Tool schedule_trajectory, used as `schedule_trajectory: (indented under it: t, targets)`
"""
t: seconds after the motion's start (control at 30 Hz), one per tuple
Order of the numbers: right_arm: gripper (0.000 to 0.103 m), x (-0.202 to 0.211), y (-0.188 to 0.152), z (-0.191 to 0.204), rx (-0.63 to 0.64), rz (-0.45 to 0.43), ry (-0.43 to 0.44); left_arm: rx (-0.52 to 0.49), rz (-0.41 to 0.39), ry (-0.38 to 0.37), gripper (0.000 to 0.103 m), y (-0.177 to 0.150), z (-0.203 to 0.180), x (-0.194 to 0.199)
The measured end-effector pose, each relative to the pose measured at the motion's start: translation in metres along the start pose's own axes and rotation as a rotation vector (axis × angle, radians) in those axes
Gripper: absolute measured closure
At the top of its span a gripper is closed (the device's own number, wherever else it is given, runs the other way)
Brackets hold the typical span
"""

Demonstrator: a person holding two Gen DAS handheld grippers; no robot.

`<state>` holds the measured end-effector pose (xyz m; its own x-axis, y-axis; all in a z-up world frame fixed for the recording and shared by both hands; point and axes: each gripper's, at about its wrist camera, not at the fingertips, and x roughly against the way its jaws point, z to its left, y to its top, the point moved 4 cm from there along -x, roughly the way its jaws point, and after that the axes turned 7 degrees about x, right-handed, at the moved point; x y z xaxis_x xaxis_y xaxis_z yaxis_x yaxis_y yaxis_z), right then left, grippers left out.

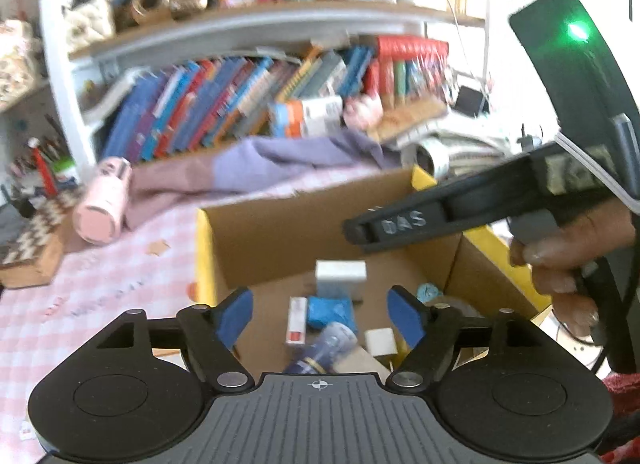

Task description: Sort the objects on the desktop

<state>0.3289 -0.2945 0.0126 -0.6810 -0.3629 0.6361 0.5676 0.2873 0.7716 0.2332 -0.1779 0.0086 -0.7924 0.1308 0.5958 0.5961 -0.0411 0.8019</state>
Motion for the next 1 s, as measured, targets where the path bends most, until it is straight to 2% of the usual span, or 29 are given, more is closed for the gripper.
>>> schedule_trajectory:
  t: [0.27,0.5,0.9,1.0]
  targets:
    - [0.041,0.053,-0.005,0.030,0.013,-0.137,-0.059,0.072,-0.107,0.076,0.021,-0.006,0.031,0.049]
    - [0.041,0.088,-0.027,0.057,-0.013,-0.199,-0.120,0.166,-0.194,0.159,0.014,-0.022,0.070,0.097]
    - [0.034,0.132,-0.080,0.121,-0.059,-0.193,-0.193,0.190,-0.180,0.221,0.013,-0.076,0.105,0.157]
    - [0.032,0.138,-0.097,0.142,-0.051,-0.176,-0.198,0.182,-0.173,0.256,0.008,-0.093,0.111,0.168]
